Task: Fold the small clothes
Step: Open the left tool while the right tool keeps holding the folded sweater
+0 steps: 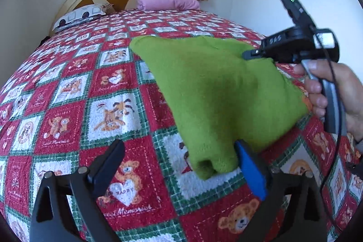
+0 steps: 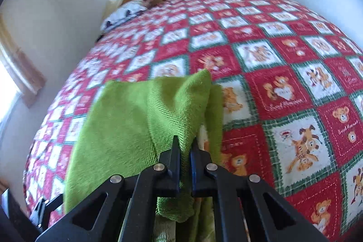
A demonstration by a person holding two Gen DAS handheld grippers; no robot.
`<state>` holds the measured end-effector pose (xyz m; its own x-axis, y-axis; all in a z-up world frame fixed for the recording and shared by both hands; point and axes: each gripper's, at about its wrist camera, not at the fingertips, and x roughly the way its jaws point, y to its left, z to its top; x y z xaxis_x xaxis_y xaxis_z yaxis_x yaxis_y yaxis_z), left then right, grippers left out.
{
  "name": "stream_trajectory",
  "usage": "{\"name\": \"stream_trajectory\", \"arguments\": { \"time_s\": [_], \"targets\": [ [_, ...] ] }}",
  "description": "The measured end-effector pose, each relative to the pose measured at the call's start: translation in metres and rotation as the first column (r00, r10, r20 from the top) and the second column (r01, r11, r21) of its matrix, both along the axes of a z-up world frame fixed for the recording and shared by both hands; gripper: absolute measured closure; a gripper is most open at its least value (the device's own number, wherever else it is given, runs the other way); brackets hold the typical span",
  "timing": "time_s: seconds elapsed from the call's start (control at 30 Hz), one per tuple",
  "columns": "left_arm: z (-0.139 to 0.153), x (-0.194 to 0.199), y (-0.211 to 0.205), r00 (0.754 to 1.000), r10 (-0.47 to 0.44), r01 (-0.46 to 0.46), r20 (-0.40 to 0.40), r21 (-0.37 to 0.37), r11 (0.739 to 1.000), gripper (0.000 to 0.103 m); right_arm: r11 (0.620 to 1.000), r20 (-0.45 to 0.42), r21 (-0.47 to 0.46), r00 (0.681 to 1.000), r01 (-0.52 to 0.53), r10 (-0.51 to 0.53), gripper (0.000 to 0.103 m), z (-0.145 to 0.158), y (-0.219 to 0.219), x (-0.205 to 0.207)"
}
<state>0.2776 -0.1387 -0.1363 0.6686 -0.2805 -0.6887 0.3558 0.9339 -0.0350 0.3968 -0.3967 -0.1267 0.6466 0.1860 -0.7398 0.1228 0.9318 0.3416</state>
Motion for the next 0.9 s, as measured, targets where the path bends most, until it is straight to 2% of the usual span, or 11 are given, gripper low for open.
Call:
{"name": "stream_trajectory", "arguments": {
  "time_s": [0.07, 0.17, 0.27, 0.4, 0.47, 0.53, 0.6, 0.63, 0.83, 0.87, 0.9],
  "targets": [
    [-0.001, -0.003, 0.0, 1.0, -0.009, 0.009, -0.017, 0.003, 1.0, 0.003, 1.0, -0.018, -0.006, 1.0, 0.009, -0.009, 0.097, -0.01, -0.003, 0.005],
    [-0.005, -0.013, 0.003, 0.999, -0.026, 0.026, -0.046, 0.0, 1.0, 0.003, 0.999, -0.017, 0.046, 1.0, 0.024, -0.023, 0.097, -0.018, -0.011, 0.004],
    [-0.006, -0.019, -0.001, 0.999, -0.018, 0.019, -0.039, 0.031, 0.999, 0.003, 1.0, -0.013, 0.022, 1.0, 0.012, -0.011, 0.097, -0.018, -0.008, 0.003],
    [-0.01, -0.003, -0.004, 0.998, 0.046, -0.043, -0.047, 0.057, 0.997, 0.002, 0.999, -0.02, 0.035, 1.0, 0.014, -0.014, 0.097, -0.02, -0.009, 0.004],
    [-0.011, 0.005, 0.003, 0.992, 0.105, -0.102, -0.074, 0.038, 0.994, 0.0, 1.0, -0.022, 0.028, 1.0, 0.009, -0.008, 0.097, -0.02, -0.008, 0.004],
    [-0.013, 0.008, 0.019, 0.971, 0.212, -0.211, -0.106, 0.026, 0.977, 0.0, 1.0, -0.021, 0.023, 1.0, 0.004, -0.004, 0.097, -0.02, -0.007, 0.003],
    [-0.018, 0.004, 0.04, 0.947, 0.271, -0.283, -0.17, -0.047, 0.958, 0.0, 1.0, -0.02, 0.019, 1.0, 0.002, -0.001, 0.097, -0.02, -0.006, 0.004],
    [-0.019, 0.001, 0.046, 0.941, 0.293, -0.306, -0.17, -0.06, 0.95, 0.0, 1.0, -0.019, 0.016, 1.0, 0.0, 0.0, 0.097, -0.021, -0.006, 0.004],
    [-0.019, -0.017, 0.044, 0.932, 0.327, -0.334, -0.153, -0.017, 0.943, 0.0, 1.0, -0.011, 0.026, 1.0, -0.004, 0.005, 0.097, -0.021, -0.006, 0.002],
    [-0.018, -0.024, 0.045, 0.934, 0.323, -0.329, -0.152, -0.017, 0.944, 0.0, 0.999, -0.006, 0.04, 1.0, -0.005, 0.005, 0.096, -0.02, -0.008, 0.0],
    [-0.016, -0.028, 0.046, 0.939, 0.309, -0.317, -0.155, -0.034, 0.948, 0.0, 0.998, 0.002, 0.056, 1.0, -0.001, 0.001, 0.088, -0.018, -0.01, -0.003]
  ]
}}
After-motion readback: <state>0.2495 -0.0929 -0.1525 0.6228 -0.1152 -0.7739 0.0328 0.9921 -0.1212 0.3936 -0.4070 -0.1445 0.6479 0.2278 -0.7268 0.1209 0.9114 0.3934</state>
